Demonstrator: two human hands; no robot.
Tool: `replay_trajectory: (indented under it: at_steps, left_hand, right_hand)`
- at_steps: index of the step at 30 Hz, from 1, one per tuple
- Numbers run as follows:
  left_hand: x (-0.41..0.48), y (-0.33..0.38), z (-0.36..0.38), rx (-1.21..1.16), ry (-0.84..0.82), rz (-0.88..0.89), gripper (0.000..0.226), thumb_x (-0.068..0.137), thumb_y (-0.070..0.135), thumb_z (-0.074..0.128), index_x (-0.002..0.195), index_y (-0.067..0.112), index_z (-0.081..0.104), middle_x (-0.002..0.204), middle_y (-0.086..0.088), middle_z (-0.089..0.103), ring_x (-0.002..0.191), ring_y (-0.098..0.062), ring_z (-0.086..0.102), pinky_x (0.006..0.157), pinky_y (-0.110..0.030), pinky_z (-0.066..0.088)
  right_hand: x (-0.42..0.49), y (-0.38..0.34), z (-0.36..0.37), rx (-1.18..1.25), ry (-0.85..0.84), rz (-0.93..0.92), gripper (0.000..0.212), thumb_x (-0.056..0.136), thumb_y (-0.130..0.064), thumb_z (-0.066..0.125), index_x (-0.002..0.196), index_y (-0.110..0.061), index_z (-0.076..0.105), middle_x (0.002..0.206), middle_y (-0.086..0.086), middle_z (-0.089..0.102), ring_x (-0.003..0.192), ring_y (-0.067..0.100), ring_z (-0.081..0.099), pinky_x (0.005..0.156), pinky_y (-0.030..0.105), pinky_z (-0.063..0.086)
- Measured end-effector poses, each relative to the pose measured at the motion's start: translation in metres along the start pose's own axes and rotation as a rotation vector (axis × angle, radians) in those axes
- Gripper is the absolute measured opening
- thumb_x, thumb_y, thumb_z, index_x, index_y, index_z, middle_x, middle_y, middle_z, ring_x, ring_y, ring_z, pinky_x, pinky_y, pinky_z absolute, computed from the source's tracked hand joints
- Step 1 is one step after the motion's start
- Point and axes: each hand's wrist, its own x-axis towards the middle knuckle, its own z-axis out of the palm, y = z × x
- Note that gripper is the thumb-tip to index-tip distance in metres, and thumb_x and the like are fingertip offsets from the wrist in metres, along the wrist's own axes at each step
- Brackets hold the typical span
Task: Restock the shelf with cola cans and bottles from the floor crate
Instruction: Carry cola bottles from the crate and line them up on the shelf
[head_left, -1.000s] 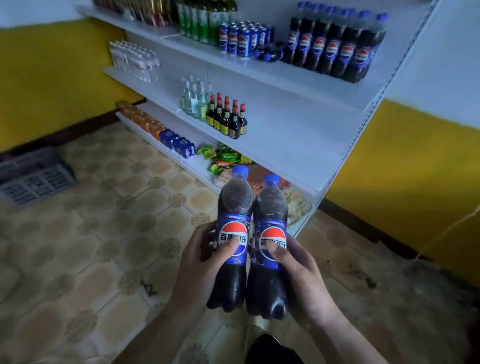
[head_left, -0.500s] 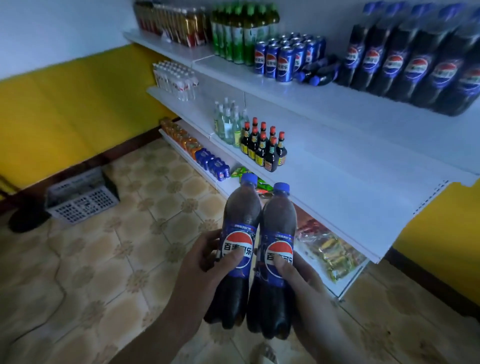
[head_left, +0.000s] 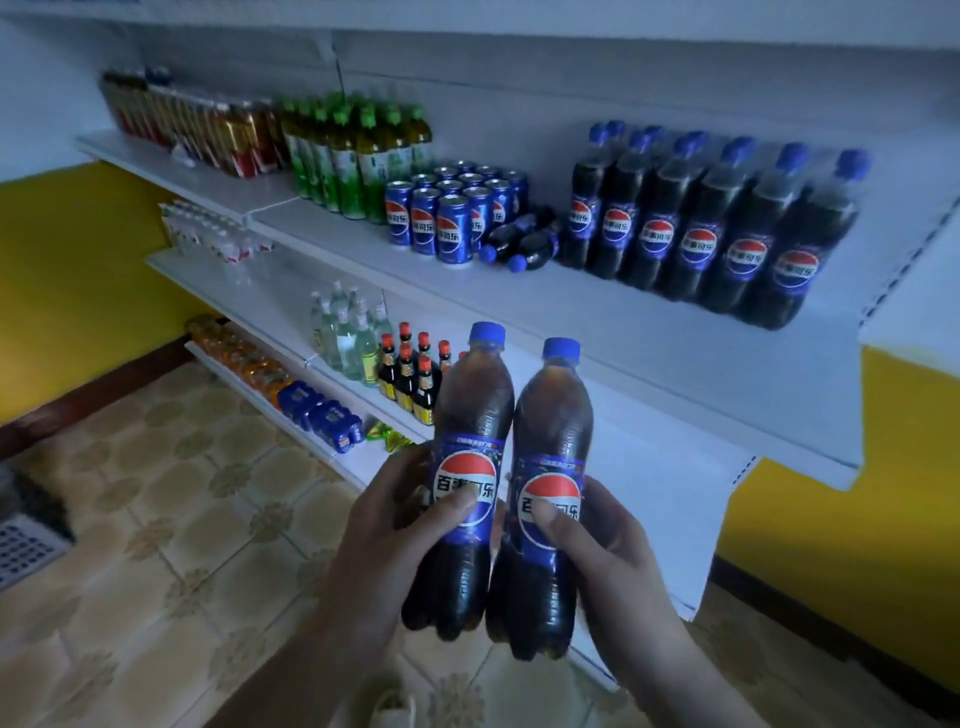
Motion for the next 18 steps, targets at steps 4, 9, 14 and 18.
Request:
replay_trajectory:
  at_steps: [4,9,14,18]
  left_hand:
    - [0.066,0.003,-0.005,0.035,-0.105,0.036,0.043,0.078,0.026,0.076,0.12,0.025,0.068,0.113,-0.005,0.075,0.101,-0.026,0.074,0.084,-0.041,0.058]
    - [0.157,0.01,-0.013,-0.002,-0.231,0.018,0.05,0.073,0.03,0.08,0.121,0.024,0.068,0.113,-0.005,0.076,0.102,-0.025,0.074,0.083,-0.037,0.056]
    - [0.245,0.018,-0.022,0.026,-0.354,0.031,0.046,0.066,0.033,0.084,0.11,0.031,0.073,0.109,-0.004,0.077,0.097,-0.023,0.075,0.078,-0.029,0.058]
    - [0.301,0.028,-0.013,0.088,-0.467,0.116,0.04,0.075,0.026,0.079,0.113,0.033,0.07,0.105,-0.005,0.077,0.094,-0.023,0.075,0.074,-0.025,0.059]
  right_hand:
    - [0.048,-0.009,0.004,-0.059,0.058,-0.064,0.041,0.083,-0.03,0.074,0.12,-0.012,0.068,0.108,0.015,0.076,0.103,0.038,0.071,0.084,0.044,0.056]
    - [0.117,-0.018,0.017,-0.159,0.163,-0.15,0.04,0.083,-0.032,0.075,0.119,-0.017,0.069,0.107,0.012,0.076,0.102,0.033,0.072,0.085,0.043,0.058]
    - [0.183,-0.025,0.032,-0.193,0.235,-0.182,0.043,0.083,-0.021,0.075,0.124,-0.014,0.066,0.11,0.01,0.077,0.106,0.027,0.073,0.09,0.035,0.057]
    - [0.223,-0.031,0.041,-0.176,0.339,-0.226,0.042,0.086,-0.021,0.08,0.125,-0.028,0.064,0.104,0.02,0.072,0.083,0.042,0.072,0.065,0.045,0.059]
